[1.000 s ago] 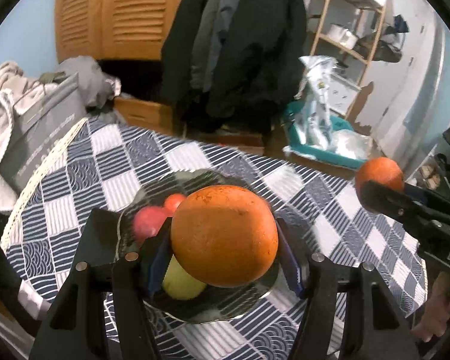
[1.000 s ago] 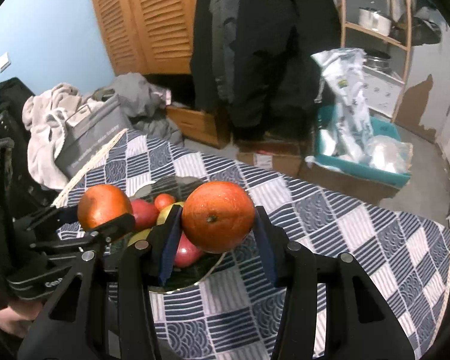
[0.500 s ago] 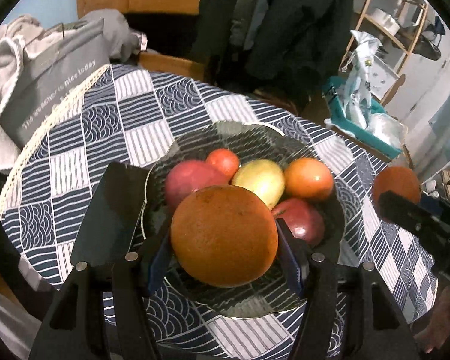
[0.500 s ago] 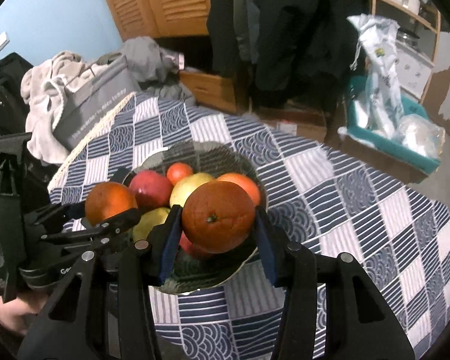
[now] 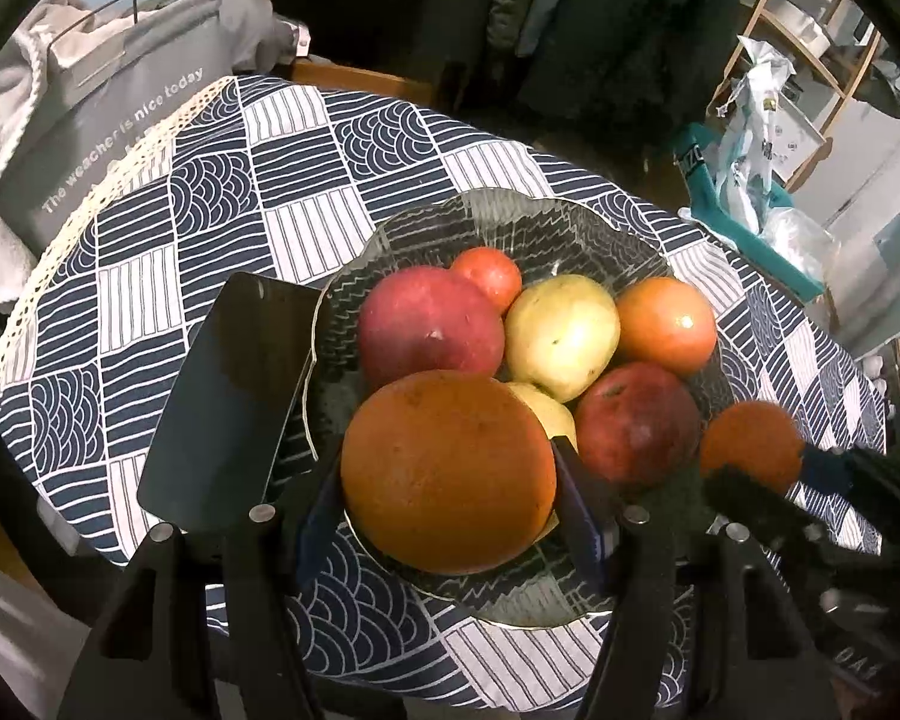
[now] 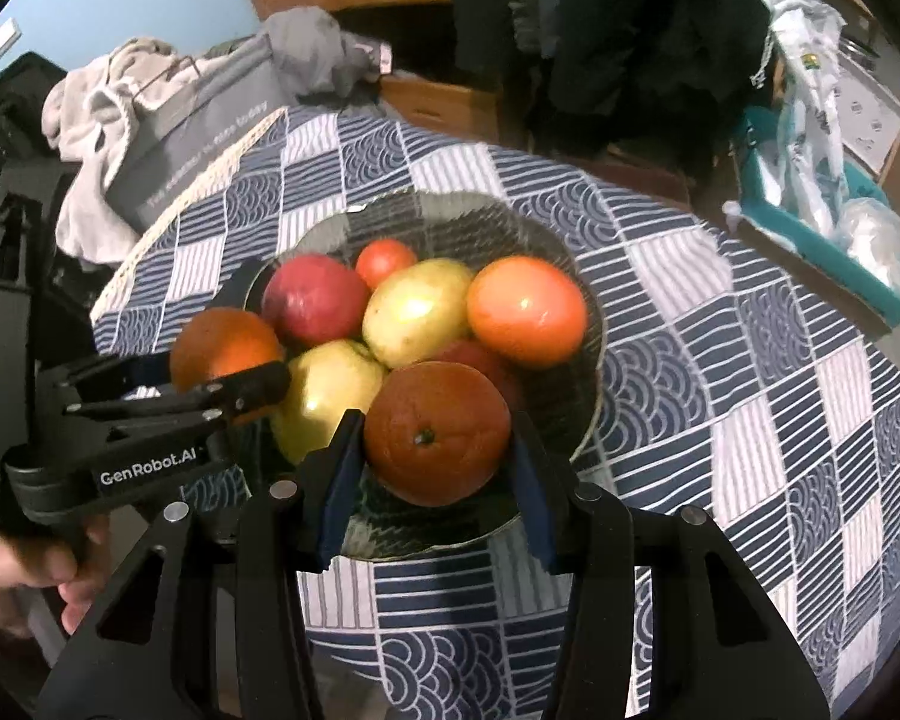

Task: Organize fruits
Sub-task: 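Lower the large orange into the bowl with the left tool while the right tool releases the small orange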

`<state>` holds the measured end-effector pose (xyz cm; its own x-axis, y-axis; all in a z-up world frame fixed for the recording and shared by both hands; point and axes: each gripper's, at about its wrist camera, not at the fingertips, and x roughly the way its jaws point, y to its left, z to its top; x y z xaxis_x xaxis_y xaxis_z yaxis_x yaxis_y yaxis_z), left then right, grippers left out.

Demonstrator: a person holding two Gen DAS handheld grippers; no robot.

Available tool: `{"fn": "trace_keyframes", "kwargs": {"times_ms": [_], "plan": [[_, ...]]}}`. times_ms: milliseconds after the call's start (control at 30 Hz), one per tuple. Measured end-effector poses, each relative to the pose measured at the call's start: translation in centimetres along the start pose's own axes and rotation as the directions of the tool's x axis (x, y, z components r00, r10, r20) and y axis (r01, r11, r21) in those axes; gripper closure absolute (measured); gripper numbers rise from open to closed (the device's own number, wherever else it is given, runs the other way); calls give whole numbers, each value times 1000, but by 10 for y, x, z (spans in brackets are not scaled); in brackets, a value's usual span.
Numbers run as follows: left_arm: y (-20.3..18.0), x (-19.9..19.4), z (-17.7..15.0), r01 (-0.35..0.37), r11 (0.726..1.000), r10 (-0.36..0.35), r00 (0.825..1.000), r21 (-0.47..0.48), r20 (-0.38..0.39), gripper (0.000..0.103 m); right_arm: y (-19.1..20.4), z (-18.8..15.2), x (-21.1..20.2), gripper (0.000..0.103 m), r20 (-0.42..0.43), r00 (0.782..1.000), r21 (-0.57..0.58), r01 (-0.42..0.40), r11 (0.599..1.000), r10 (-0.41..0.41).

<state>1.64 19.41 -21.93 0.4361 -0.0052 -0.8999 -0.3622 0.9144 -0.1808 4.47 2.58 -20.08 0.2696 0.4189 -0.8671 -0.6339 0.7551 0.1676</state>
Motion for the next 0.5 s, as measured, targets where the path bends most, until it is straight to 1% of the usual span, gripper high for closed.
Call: {"fn": "trace_keyframes", "kwargs": {"times_ms": [133,200,300,400,500], "plan": [[1,1,-1,1,1000,-1,1000,2,-8,36,2,-4,11,56,-37,999,3,-25,1000,25],[1,1,-1,-15,1000,15,1000,8,-12,36,2,-7,16,56,-51,998,5,-29,1000,29],[3,2,-1,-44,999,44,999,8,-15,30,2,-9,21,56,-67,997,11,-44,999,44],[7,-2,-1,-27,1000,27,1000,-4,3,28,2,-8,21,55,-65,996,20,-57,998,58],[4,-3,0,-39,999,38,999,7,11,27,2,-6,18,50,-53,997,24,-63,998,64]]}}
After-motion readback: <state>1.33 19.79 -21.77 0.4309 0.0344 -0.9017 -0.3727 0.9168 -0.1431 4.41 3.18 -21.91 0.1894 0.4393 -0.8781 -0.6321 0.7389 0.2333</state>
